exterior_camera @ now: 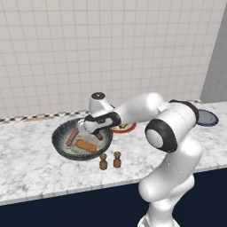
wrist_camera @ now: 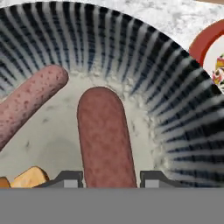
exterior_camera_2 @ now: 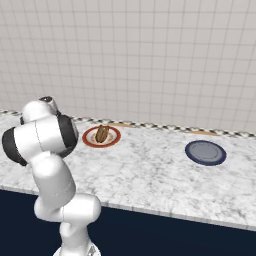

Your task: Place one bun and one sausage from the bowl on each plate.

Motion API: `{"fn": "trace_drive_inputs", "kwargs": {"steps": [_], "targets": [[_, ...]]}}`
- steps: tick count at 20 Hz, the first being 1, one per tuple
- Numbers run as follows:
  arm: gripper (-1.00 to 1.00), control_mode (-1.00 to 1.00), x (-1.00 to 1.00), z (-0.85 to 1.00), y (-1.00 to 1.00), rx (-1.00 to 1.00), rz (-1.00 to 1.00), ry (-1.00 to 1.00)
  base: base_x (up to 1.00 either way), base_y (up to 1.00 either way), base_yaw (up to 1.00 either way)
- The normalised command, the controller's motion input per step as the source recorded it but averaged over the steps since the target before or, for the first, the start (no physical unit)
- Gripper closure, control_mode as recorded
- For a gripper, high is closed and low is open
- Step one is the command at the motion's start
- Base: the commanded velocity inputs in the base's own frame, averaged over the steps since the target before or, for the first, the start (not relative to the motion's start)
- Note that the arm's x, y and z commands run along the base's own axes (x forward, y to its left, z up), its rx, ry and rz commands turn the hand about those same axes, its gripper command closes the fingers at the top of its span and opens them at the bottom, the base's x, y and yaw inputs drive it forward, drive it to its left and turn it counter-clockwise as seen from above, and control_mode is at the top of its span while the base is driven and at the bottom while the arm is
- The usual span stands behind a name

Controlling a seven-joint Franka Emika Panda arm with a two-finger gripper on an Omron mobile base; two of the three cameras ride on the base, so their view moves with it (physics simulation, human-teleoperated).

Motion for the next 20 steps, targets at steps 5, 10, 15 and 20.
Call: {"fn": "trace_drive_inputs", "kwargs": {"steps": [5,10,15,20], "targets": [[1.00,-1.00,-0.09,0.96,-0.73,0.08,0.00,0.00,0.00,0.00,0.00],[1.00,-1.00,0.00,0.36,-0.95,0.11,0.00,0.00,0.00,0.00,0.00],[1.00,-1.00,0.23,-0.02,-0.72,0.13,0.00,0.00,0.00,0.00,0.00],[1.00,-1.00,0.59,-0.05,-0.13,0.10,0.00,0.03,0.00,0.00,0.00]]}}
